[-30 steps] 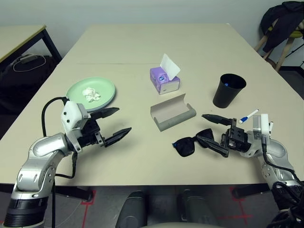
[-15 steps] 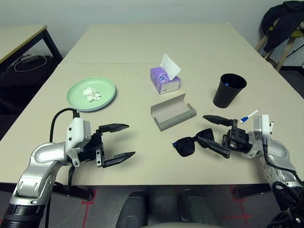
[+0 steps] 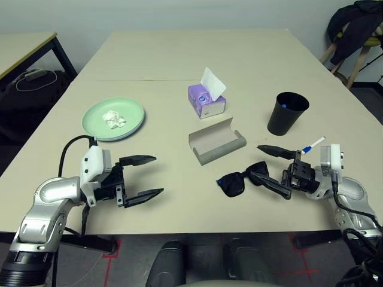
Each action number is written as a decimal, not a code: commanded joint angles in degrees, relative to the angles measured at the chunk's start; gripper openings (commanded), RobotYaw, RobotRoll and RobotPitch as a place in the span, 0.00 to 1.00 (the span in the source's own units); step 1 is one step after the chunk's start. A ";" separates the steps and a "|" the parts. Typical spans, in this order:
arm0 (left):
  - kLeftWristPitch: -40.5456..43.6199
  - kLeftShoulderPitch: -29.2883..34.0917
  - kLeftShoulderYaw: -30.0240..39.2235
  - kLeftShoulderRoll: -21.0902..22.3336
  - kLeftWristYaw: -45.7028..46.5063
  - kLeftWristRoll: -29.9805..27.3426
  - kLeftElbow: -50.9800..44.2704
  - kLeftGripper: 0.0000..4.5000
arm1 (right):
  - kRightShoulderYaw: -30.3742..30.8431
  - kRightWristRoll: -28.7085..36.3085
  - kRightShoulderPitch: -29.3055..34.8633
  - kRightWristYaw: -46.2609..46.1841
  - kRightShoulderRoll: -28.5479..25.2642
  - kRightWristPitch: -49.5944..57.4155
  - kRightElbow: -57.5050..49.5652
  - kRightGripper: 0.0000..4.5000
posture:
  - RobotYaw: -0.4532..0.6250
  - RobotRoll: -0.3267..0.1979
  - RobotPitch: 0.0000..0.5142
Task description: Organize and tidy the items on the table.
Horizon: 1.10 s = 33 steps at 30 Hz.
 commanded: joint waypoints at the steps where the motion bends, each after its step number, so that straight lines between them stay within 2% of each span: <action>1: -0.90 0.26 -1.95 0.13 -0.31 1.05 -0.90 0.99 | -0.92 0.00 -0.11 -0.09 -0.74 0.39 -0.39 1.00 | 0.44 0.62 0.11; 9: -1.64 -1.20 -3.19 0.60 -0.59 1.07 -0.97 0.99 | -1.13 -0.29 -0.97 -1.87 -1.84 3.29 -1.14 1.00 | 0.44 0.62 0.11; 14: -1.68 -2.42 -3.55 0.77 -1.03 0.98 -0.35 0.99 | -2.56 3.16 -2.80 -14.27 -5.59 26.42 -6.95 1.00 | 0.44 0.62 0.11; 17: -1.73 -2.98 -3.82 0.68 -1.21 0.98 -0.11 0.99 | -4.51 3.52 -4.24 -18.79 -5.62 30.79 -8.92 1.00 | 0.44 0.62 0.11; 20: -2.00 -3.36 -4.18 0.73 -1.37 1.22 0.54 0.99 | -3.78 -0.31 -5.50 -23.93 -7.01 35.32 -11.22 1.00 | 0.42 0.62 0.11; 23: -1.20 -3.59 -4.57 1.23 -1.20 1.69 0.88 0.99 | -0.83 -0.84 -9.30 -23.15 -10.54 43.09 -12.98 1.00 | 0.42 0.62 0.11; 28: 1.02 -4.23 -5.20 1.87 -0.37 2.12 0.82 0.99 | -2.17 2.13 -13.61 -23.38 -10.03 46.08 -17.65 1.00 | 0.42 0.62 0.11; 33: 1.42 -5.37 -5.16 1.68 -0.43 1.96 1.34 0.99 | 1.11 0.40 -19.85 -24.46 -12.63 52.65 -21.78 1.00 | 0.41 0.62 0.10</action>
